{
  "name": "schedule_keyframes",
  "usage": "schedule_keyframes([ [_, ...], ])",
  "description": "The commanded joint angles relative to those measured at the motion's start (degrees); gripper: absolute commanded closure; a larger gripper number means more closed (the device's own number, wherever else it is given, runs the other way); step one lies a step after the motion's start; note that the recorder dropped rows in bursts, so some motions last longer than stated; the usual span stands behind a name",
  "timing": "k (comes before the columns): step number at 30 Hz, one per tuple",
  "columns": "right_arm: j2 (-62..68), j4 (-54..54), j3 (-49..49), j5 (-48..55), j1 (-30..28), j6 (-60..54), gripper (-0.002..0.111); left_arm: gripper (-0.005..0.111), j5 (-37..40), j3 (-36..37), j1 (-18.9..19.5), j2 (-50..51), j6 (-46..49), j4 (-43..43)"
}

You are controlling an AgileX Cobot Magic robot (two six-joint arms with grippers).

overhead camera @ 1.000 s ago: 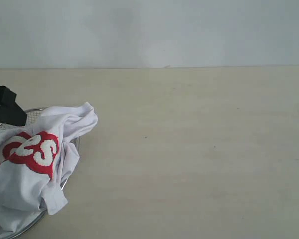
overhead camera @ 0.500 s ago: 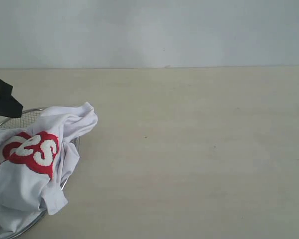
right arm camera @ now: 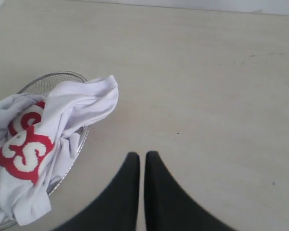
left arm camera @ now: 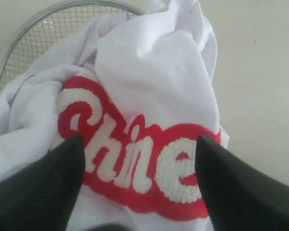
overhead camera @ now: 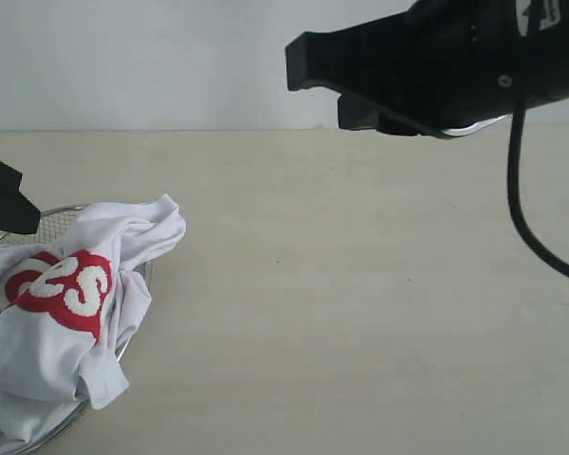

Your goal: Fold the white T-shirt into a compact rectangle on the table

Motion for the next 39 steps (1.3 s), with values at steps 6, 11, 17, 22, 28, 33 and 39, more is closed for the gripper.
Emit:
schedule_keyframes([
  [6,10.15,6.41,-5.55,7.99,-5.04,-13.70,0.108,0.046,-1.28,-0.38,0.20,-0.25,-1.61,-0.15],
  [11,20.06,36.53,-8.96,9.75,-15.21,-35.25,0.108,0.046,-1.28,-0.38,0.20,-0.25,-1.61,-0.15],
  [17,29.48,56.01,-15.18,8.96,-20.98,-52.90,0.107,0.046,-3.16,-0.38,0.20,-0.25,-1.61,3.02],
  [22,37.38,61.80,-25.21,11.54,-19.84,-57.00,0.076,0.045,-6.25,-0.38,0.20,0.27,-2.48,5.89],
  [28,47.19,66.00,-32.88,14.36,-17.26,-59.75,0.049,0.045,-6.85,-0.38,2.60,3.42,-2.48,6.67],
  [33,52.02,66.47,-35.44,11.04,-14.25,-60.64,0.049,0.045,-7.26,-0.38,3.99,7.35,-2.48,6.80],
  [39,56.83,70.80,-35.46,7.00,-13.98,-60.73,0.049,0.045,-7.54,-0.38,3.99,10.14,-2.48,7.54],
])
